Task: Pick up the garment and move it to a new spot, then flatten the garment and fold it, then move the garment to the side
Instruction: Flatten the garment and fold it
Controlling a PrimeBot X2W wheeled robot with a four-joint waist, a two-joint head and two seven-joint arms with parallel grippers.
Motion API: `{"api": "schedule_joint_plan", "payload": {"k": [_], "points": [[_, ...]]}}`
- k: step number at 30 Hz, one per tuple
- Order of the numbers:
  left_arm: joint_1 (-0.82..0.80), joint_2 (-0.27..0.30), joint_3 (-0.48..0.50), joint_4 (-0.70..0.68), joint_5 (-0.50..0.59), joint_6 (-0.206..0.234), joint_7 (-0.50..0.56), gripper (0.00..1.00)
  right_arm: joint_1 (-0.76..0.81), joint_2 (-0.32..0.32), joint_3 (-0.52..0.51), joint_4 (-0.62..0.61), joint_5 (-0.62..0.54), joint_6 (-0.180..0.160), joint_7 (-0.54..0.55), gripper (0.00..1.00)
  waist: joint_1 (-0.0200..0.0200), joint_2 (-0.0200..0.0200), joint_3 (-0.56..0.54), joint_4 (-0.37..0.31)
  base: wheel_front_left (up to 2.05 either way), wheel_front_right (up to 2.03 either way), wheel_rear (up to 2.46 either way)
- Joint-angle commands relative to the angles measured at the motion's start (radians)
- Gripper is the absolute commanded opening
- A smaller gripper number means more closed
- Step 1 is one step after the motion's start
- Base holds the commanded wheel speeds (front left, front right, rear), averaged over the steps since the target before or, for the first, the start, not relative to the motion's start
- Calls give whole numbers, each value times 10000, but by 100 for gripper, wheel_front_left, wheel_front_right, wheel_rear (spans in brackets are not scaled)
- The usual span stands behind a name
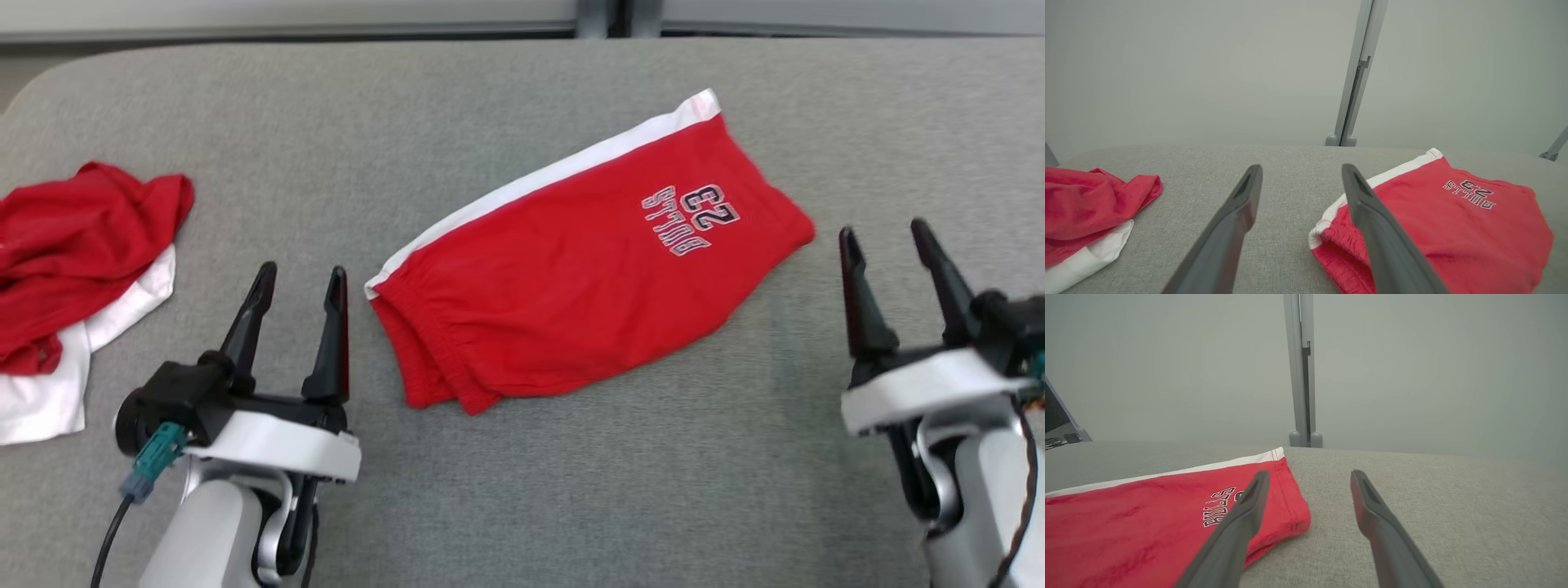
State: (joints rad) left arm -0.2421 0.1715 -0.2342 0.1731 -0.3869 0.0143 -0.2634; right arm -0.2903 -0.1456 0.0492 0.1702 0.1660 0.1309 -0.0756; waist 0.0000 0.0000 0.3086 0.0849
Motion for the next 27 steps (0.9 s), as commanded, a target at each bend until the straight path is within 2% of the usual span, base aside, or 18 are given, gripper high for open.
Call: {"api": "schedule_joint_plan", "payload": {"k": [1,8,13,14,15,16,17,18,27], "points": [[-227,-72,-9,-18,86,-63,-15,100,-374,-124,6,357,17,-3,49,100,0,0,396,426,0,0,0],[-728,-456,1,141,158,-375,-15,100,-1968,-423,227,2843,131,-3,339,100,0,0,833,1057,0,0,0],[-767,-613,145,224,292,-488,-16,100,-2480,-294,425,4291,307,-3,759,100,0,0,828,1129,0,0,0],[-742,-642,185,228,311,-508,-16,100,-2520,-231,445,4449,417,-3,734,89,0,0,815,1110,0,0,0],[-711,-659,217,230,350,-521,-16,100,-2548,-164,526,4610,531,-3,788,61,0,0,796,1085,0,0,0],[-669,-660,260,231,382,-541,-16,100,-2570,-105,606,4737,623,-3,847,39,0,0,770,1043,0,0,0],[-621,-666,300,238,407,-556,-16,100,-2588,-99,669,4797,708,-2,753,4,0,0,735,1005,0,0,0],[-573,-668,337,242,445,-557,-16,100,-2588,-107,733,4846,759,-3,700,0,0,0,703,963,0,0,0],[-221,-629,544,268,672,-613,-16,100,-1656,45,956,4506,1185,-3,-221,0,0,0,226,583,0,0,0]]}}
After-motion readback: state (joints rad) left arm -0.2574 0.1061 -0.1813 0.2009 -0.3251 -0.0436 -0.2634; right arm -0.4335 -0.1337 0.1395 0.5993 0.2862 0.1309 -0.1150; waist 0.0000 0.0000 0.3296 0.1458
